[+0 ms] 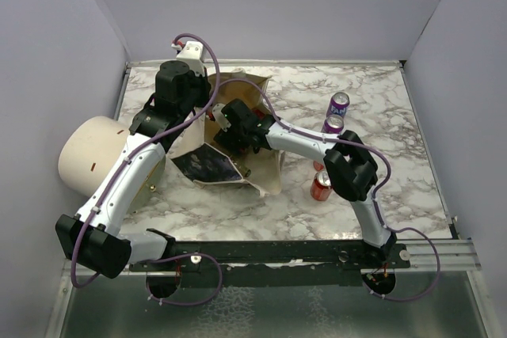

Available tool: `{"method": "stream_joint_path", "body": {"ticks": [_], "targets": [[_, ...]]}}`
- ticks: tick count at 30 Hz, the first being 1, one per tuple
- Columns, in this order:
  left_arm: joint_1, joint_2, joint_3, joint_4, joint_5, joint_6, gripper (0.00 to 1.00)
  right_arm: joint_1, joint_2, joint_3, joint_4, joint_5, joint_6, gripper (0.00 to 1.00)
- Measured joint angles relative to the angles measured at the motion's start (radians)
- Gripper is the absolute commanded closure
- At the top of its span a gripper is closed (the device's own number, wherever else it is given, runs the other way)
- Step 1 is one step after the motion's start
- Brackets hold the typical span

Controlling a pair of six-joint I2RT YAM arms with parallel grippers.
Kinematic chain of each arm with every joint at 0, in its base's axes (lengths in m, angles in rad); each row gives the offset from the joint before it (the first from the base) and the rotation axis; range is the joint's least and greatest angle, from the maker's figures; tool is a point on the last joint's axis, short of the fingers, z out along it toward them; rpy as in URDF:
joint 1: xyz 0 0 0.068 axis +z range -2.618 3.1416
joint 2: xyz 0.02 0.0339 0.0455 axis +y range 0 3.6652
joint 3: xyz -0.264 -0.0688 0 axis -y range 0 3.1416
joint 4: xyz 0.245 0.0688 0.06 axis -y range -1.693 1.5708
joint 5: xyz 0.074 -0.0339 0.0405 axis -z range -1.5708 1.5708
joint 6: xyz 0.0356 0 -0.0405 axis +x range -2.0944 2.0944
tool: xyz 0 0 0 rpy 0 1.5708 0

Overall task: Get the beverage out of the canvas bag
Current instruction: Take out the drink from the canvas bag.

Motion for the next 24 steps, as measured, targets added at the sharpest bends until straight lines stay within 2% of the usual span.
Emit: {"method": "stream_joint_path", "body": {"ticks": [11, 24], "targets": [[0.000, 0.000, 0.000, 0.000, 0.000, 0.000, 1.00, -0.002, 0.002, 0.001, -0.022, 0.000, 0.013, 0.29], [0.000, 0.000, 0.000, 0.000, 0.000, 0.000, 1.00, -0.007, -0.009, -0.039, -0.087, 0.015, 0.038, 0.24]]}}
